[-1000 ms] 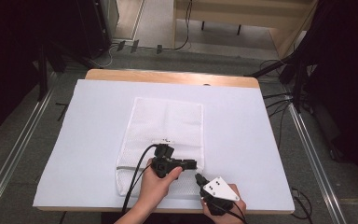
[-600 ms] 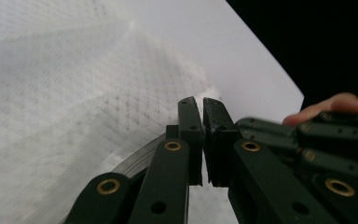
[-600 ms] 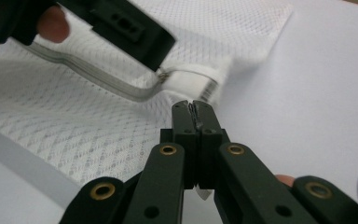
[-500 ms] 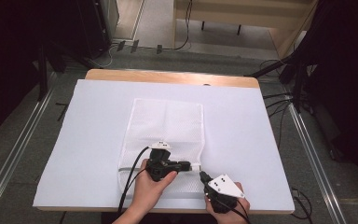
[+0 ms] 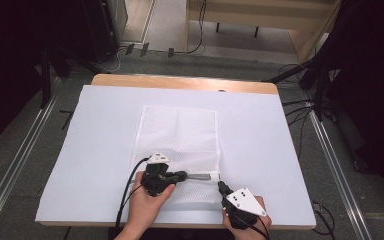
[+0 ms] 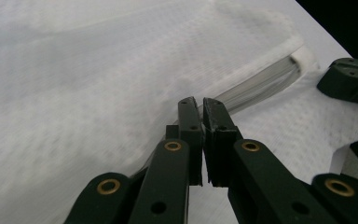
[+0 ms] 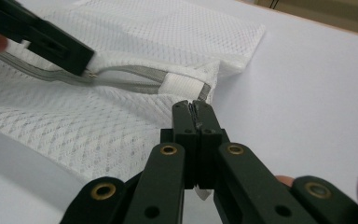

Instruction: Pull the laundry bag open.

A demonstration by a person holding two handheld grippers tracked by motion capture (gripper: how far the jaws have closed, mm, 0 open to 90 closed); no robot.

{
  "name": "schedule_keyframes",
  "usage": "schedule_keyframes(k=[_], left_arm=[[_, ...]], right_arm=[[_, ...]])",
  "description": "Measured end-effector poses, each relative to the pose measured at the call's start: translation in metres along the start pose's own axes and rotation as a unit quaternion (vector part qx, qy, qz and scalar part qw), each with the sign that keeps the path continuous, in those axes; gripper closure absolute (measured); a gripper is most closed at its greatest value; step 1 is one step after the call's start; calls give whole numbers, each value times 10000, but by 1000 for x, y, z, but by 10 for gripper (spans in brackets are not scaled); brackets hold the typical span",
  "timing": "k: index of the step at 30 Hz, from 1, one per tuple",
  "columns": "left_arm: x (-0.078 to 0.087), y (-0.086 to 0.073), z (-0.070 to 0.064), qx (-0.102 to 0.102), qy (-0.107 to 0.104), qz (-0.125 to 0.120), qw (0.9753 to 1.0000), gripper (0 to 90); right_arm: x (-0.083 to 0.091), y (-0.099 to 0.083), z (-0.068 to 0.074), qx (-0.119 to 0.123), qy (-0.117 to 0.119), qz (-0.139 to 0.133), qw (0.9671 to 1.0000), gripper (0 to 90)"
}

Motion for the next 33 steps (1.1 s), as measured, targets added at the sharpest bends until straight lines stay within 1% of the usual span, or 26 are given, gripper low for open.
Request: schedule_keyframes(k=[2, 3, 5, 6, 7, 8, 9, 11, 12, 13, 14, 15, 17, 18, 20, 21, 22, 23, 24, 25, 28, 29, 30, 31, 32, 33], left_arm=[[9, -3, 8, 65, 27, 6, 10000, 880], [14, -4, 13, 95, 97, 1, 9999, 880], [26, -7, 28, 80, 409, -29, 9991, 880], [29, -8, 32, 146, 413, -67, 9990, 880], [35, -10, 38, 243, 395, -90, 9989, 880], [41, -13, 44, 331, 423, -119, 9985, 880], [47, -16, 52, 449, 416, -156, 9980, 880], [58, -21, 62, 601, 428, -199, 9971, 880], [64, -23, 67, 654, 460, -231, 9965, 880], [72, -25, 74, 694, 545, -300, 9956, 880], [78, -27, 79, 642, 673, -314, 9952, 880], [82, -28, 81, 601, 753, -340, 9948, 880], [89, -31, 85, 603, 819, -371, 9941, 880], [91, -32, 86, 575, 830, -358, 9942, 880], [93, -35, 87, 523, 911, -348, 9939, 880], [94, -36, 89, 450, 1003, -310, 9935, 880], [95, -36, 91, 420, 1049, -309, 9931, 880], [96, -37, 93, 464, 1055, -300, 9929, 880], [97, -38, 96, 472, 1158, -288, 9917, 880], [98, -39, 99, 425, 1256, -247, 9909, 881], [98, -41, 102, 397, 1340, -193, 9900, 881], [98, -41, 102, 324, 1410, -181, 9893, 881], [98, -40, 101, 238, 1469, -171, 9887, 880], [98, -41, 99, 199, 1438, -144, 9893, 879], [98, -41, 97, 127, 1353, -158, 9906, 875], [98, -40, 96, 63, 1342, -240, 9906, 853]], right_arm=[[0, -1, -2, -58, 32, 42, 10000, 900], [-1, -1, -3, -43, 23, 60, 10000, 900], [-1, -2, -4, -41, -22, 92, 9999, 900], [-1, -1, -7, -35, -87, 87, 9999, 900], [0, -1, -8, -54, -81, 88, 9999, 900], [0, 0, -11, -104, -90, 80, 9999, 900], [1, 1, -14, -125, -127, 60, 9998, 900], [3, 3, -19, -196, -142, 44, 9997, 900], [4, 4, -21, -217, -138, 33, 9997, 900], [5, 4, -22, -282, -148, 50, 9995, 900], [5, 4, -23, -303, -138, 50, 9994, 900], [6, 4, -24, -318, -141, 41, 9994, 900], [7, 5, -23, -336, -100, 38, 9994, 900], [7, 5, -22, -334, -102, 42, 9994, 900], [8, 6, -20, -284, -88, 31, 9996, 900], [8, 6, -20, -275, -90, 23, 9996, 900], [8, 7, -20, -261, -105, 25, 9996, 900], [9, 7, -20, -285, -95, 34, 9995, 900], [9, 7, -20, -292, -88, 49, 9995, 900], [9, 7, -20, -293, -106, 51, 9995, 900], [9, 6, -17, -429, 50, 99, 9990, 900], [10, 5, -16, -433, 51, 109, 9990, 900], [10, 5, -14, -362, 32, 95, 9993, 900], [11, 5, -13, -376, 23, 98, 9992, 900], [12, 5, -13, -395, 4, 113, 9992, 900], [12, 6, -14, -374, -9, 89, 9993, 900]])
Point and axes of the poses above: each handheld gripper's, and its own axes: x roughly backward along the jaws, y roughly out of its top, z roughly to its left, the point moved 10 cm from there along -x, roughly forward along the jaws
